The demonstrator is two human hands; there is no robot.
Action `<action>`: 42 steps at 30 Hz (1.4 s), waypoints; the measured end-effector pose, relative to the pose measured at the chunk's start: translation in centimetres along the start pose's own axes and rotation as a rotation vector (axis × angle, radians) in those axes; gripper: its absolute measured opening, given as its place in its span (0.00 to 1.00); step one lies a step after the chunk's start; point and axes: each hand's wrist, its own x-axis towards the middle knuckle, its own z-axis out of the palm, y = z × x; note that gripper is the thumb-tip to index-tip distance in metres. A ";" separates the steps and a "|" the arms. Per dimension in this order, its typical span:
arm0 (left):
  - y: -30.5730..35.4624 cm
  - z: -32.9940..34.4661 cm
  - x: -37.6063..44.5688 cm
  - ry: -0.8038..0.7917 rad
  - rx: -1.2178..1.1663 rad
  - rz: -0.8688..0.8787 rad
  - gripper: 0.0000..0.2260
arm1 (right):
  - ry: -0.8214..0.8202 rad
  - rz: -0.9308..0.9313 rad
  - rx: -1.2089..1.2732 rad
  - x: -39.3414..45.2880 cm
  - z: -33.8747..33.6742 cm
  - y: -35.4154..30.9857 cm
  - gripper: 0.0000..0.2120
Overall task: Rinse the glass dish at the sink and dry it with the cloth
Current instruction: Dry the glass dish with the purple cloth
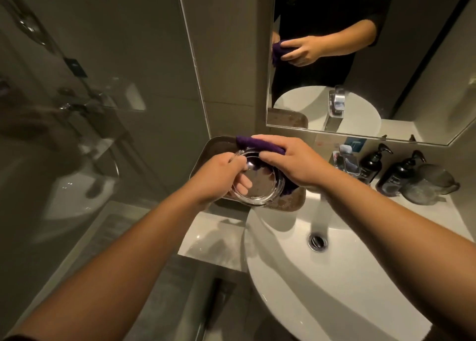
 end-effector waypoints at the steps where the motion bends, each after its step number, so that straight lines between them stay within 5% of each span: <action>1: 0.2 -0.2 0.1 -0.023 0.028 -0.012 0.13 | -0.065 -0.008 -0.030 0.2 -0.5 -0.5 0.17; 7: -0.3 0.7 0.3 0.198 0.052 0.070 0.14 | -0.022 0.013 0.022 1.0 0.0 -0.6 0.18; 14: -3.6 4.6 -0.4 0.626 -0.327 -0.091 0.12 | 0.498 0.226 0.505 -2.0 8.7 1.6 0.18; 18: -5.7 6.3 -1.3 0.696 -0.474 -0.129 0.13 | 0.668 0.256 0.558 -3.4 11.9 1.6 0.17; 22: -6.8 5.3 -1.7 0.644 -0.381 -0.134 0.12 | 0.541 0.249 0.456 -3.4 11.6 2.5 0.15; 31: -10.2 1.4 -3.2 0.400 -0.017 -0.202 0.13 | 0.046 0.363 -0.562 -2.8 9.8 5.7 0.09; 36: -14.1 1.3 -3.8 0.266 0.439 -0.285 0.16 | -0.045 0.439 -0.607 -3.1 12.5 8.4 0.09; 42: -17.7 0.8 -4.1 0.356 0.882 -0.273 0.13 | -0.136 0.456 -0.632 -1.9 16.1 10.4 0.09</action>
